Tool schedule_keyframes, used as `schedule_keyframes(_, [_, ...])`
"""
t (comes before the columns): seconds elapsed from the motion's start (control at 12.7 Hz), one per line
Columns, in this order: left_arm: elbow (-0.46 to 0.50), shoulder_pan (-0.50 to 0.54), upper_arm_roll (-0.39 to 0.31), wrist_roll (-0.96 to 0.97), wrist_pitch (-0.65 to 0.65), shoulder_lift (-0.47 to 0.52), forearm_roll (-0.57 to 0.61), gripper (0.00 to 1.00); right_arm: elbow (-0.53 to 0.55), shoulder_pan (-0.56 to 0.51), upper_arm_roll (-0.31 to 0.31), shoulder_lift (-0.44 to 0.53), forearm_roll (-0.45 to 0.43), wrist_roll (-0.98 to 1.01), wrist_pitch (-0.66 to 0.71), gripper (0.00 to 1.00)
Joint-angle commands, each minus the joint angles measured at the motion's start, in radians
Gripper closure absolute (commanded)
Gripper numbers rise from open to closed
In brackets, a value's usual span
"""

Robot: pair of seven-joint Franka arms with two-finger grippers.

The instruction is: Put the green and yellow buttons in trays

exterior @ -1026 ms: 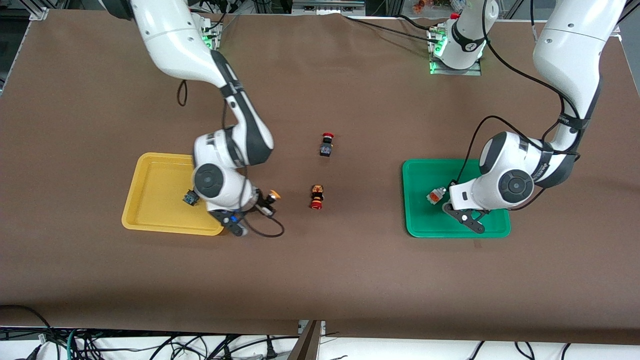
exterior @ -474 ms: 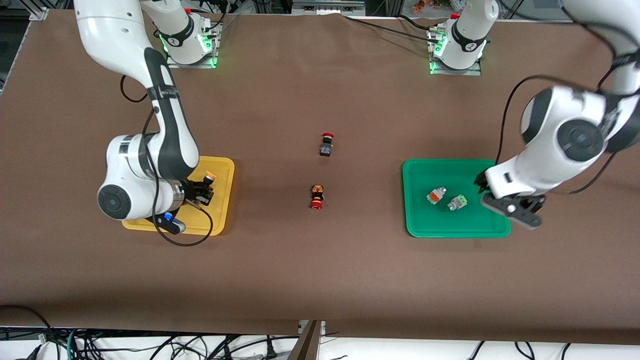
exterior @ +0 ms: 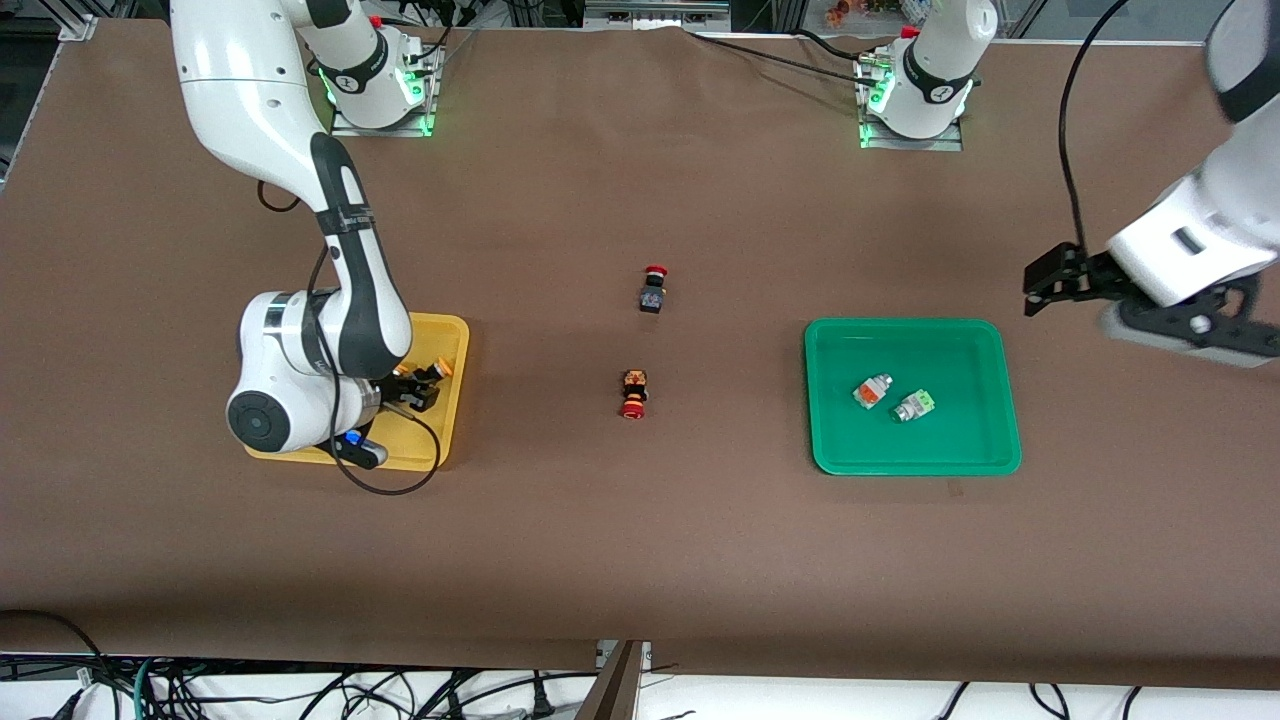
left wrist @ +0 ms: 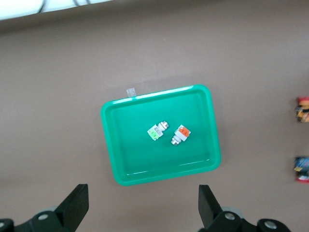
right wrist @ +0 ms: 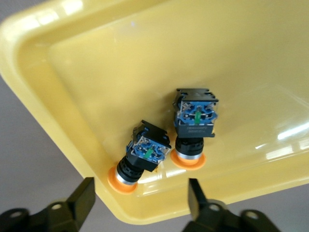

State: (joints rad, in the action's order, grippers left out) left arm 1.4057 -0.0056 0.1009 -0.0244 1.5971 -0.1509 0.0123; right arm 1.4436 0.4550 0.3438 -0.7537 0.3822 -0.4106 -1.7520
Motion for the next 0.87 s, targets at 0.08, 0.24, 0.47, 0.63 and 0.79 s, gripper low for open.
schedule_keyframes(0.08, [0.329, -0.104, -0.129, 0.06, 0.115, 0.241, -0.017, 0.0, -0.038, -0.019, 0.007, 0.105, 0.001, 0.022, 0.081, 0.0])
schedule_keyframes(0.24, [0.34, -0.036, -0.047, 0.069, 0.112, 0.244, -0.011, 0.0, -0.041, -0.027, 0.021, 0.207, -0.012, 0.016, 0.138, 0.0])
schedule_keyframes(0.47, [0.331, -0.072, -0.098, 0.057, 0.106, 0.246, -0.003, 0.0, -0.04, -0.027, 0.043, 0.374, -0.156, 0.125, 0.205, 0.0])
schedule_keyframes(0.63, [0.316, -0.067, -0.115, 0.058, 0.101, 0.223, -0.003, 0.0, -0.025, -0.027, 0.057, 0.479, -0.256, 0.288, 0.258, 0.0])
schedule_keyframes(0.79, [0.312, -0.067, -0.11, 0.063, 0.101, 0.218, -0.003, 0.0, -0.009, -0.027, 0.101, 0.531, -0.27, 0.415, 0.272, 0.0])
